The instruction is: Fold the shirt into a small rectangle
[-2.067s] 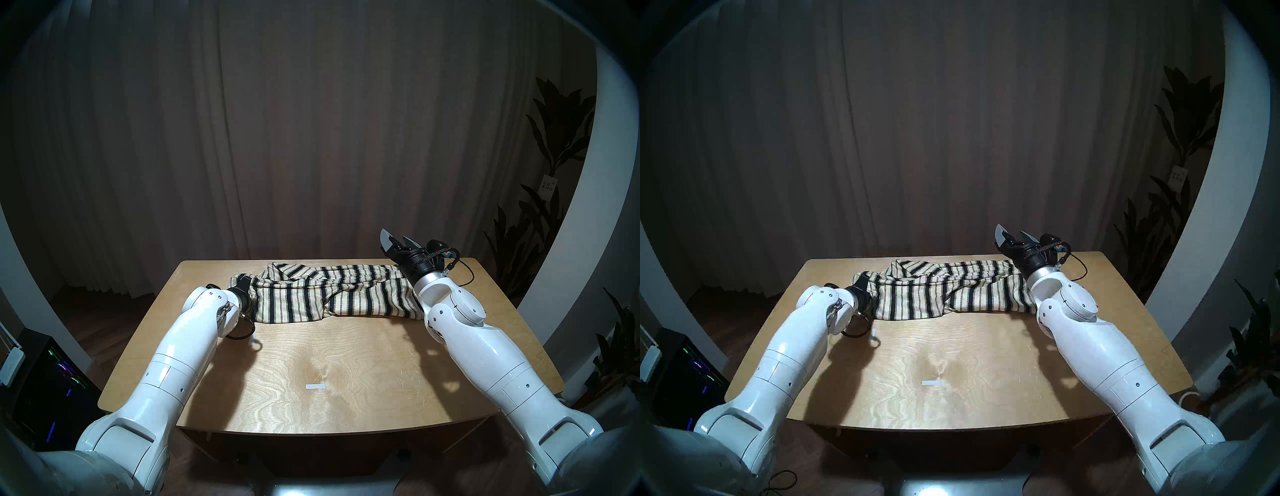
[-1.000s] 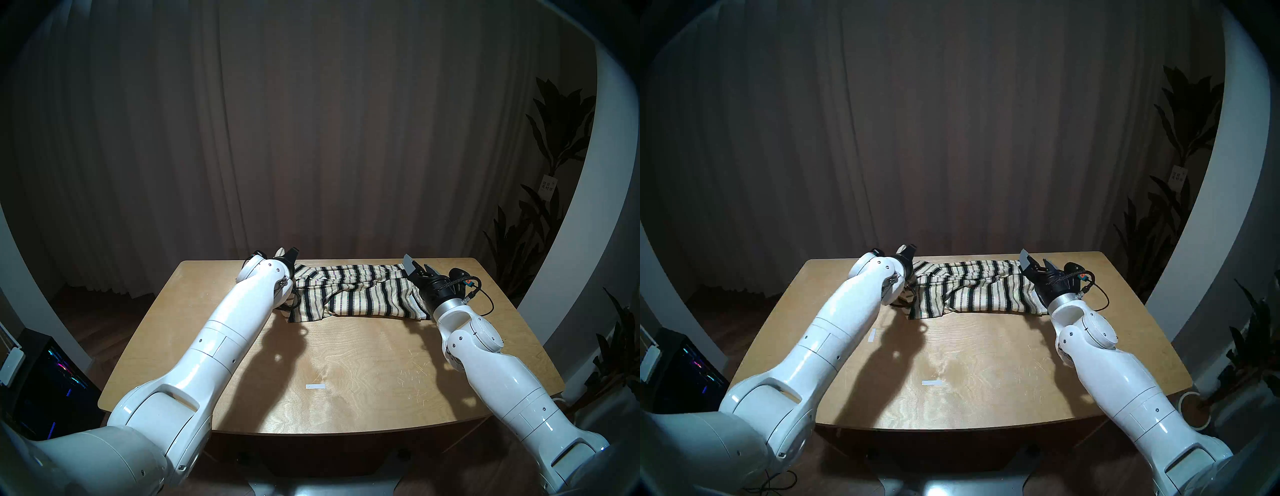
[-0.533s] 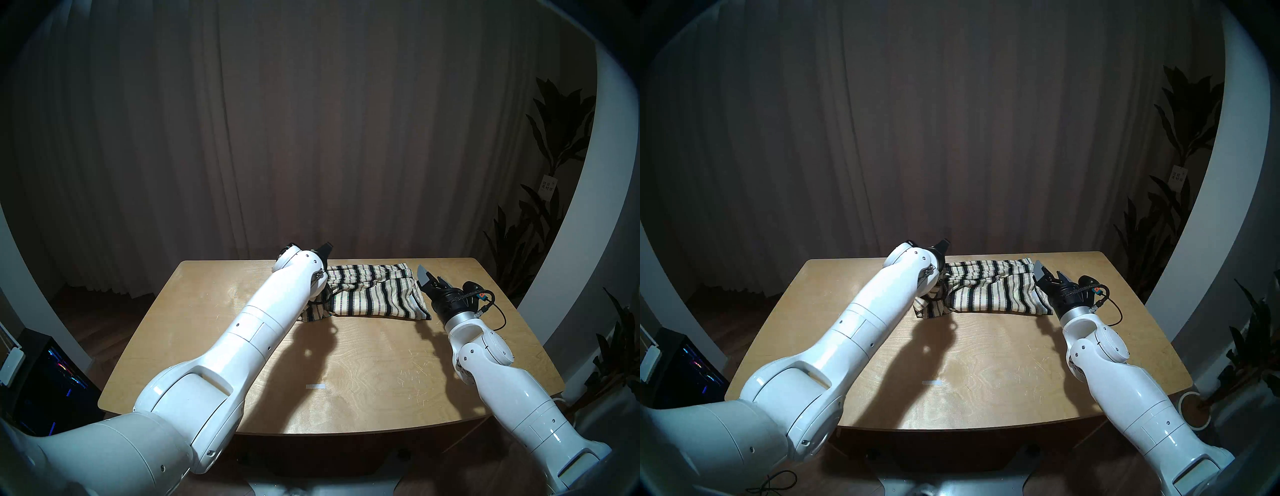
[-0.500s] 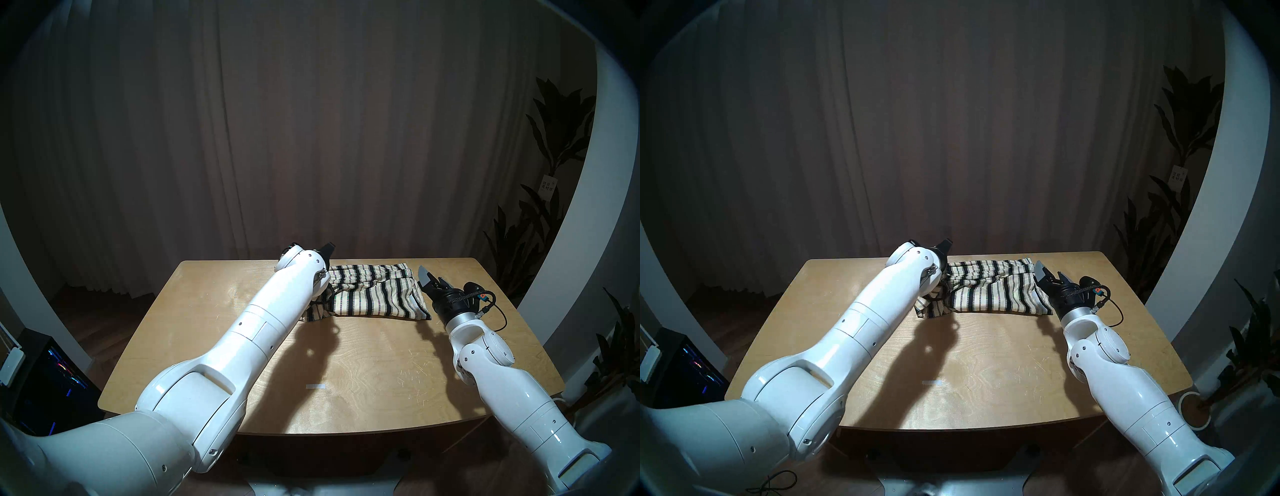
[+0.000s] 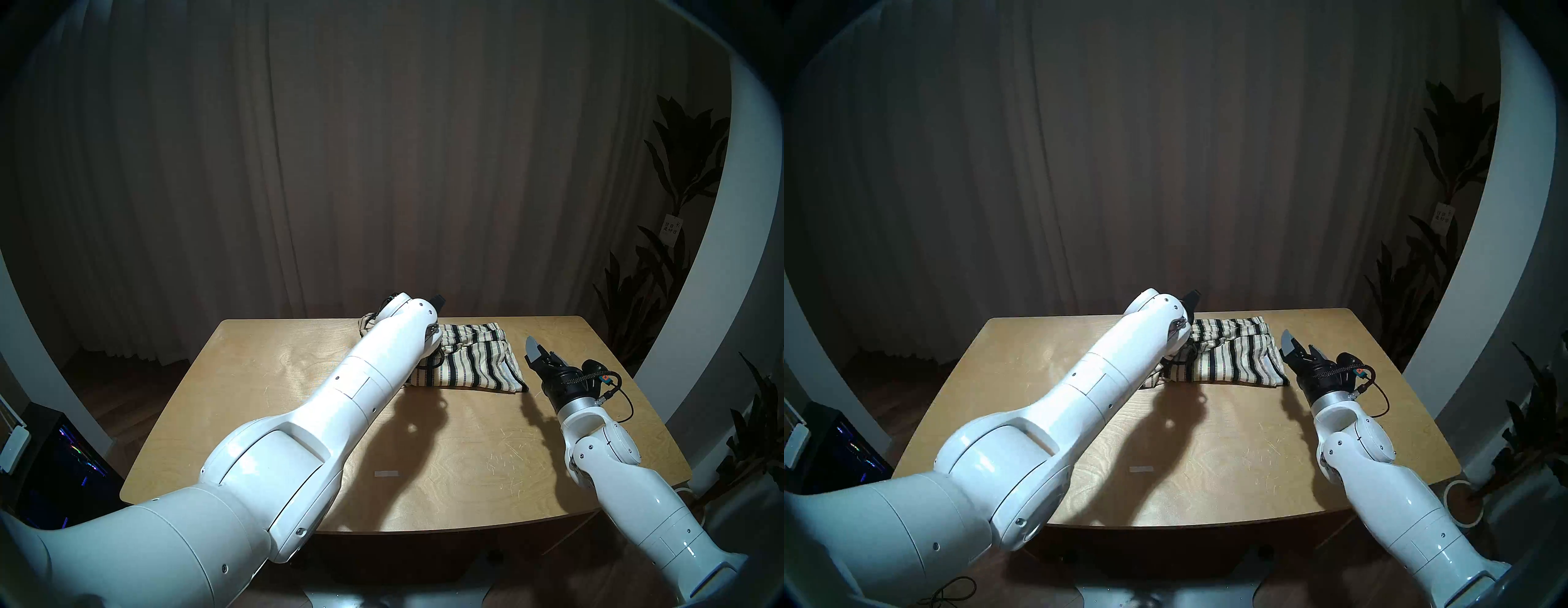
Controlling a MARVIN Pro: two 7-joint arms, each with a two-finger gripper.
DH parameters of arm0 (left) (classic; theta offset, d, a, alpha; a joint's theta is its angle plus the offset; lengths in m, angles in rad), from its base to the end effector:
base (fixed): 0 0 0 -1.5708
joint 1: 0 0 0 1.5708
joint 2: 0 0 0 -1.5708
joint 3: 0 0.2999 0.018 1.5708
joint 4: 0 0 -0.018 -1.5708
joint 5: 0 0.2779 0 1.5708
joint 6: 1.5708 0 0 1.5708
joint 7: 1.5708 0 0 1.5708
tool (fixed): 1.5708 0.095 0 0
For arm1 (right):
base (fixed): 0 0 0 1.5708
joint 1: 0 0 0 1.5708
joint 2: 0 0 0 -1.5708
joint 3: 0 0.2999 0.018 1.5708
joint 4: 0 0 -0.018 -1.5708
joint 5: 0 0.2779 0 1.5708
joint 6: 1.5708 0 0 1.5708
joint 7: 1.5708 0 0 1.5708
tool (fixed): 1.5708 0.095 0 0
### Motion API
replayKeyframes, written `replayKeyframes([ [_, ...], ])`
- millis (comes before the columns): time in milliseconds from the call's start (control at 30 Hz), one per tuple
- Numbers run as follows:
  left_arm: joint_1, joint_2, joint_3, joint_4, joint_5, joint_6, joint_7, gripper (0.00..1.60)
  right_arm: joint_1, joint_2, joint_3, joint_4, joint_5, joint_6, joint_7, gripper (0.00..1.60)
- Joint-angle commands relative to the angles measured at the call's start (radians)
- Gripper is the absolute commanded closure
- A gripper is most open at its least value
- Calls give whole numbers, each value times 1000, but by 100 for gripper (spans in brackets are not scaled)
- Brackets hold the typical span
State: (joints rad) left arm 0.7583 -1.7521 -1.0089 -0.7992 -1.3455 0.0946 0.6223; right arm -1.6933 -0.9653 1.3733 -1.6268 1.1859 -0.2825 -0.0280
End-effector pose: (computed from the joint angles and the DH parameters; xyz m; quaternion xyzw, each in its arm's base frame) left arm 0.5442 -0.2196 -0.2540 0.8237 0.2965 0.3961 0.2769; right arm 0.3491 -0.1230 -0.3122 -0.6659 0.2036 -0.6837 0.2184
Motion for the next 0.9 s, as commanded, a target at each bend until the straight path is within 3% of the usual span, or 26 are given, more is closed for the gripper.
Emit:
replayKeyframes([
  [0, -99, -99, -8, 4, 6, -11, -24, 160, -39, 6, 23, -43, 4, -28, 2, 0],
  [233, -146, -161, 35, 71, -3, -12, -36, 160, -69, 7, 35, -67, 14, -42, 0, 0],
  [367, -165, -230, 48, 148, 1, -27, -43, 160, -99, 9, 49, -80, 24, -56, -4, 0],
  [867, -167, -255, 151, 233, -36, -31, -89, 160, -161, 8, 78, -110, 47, -86, -8, 0],
])
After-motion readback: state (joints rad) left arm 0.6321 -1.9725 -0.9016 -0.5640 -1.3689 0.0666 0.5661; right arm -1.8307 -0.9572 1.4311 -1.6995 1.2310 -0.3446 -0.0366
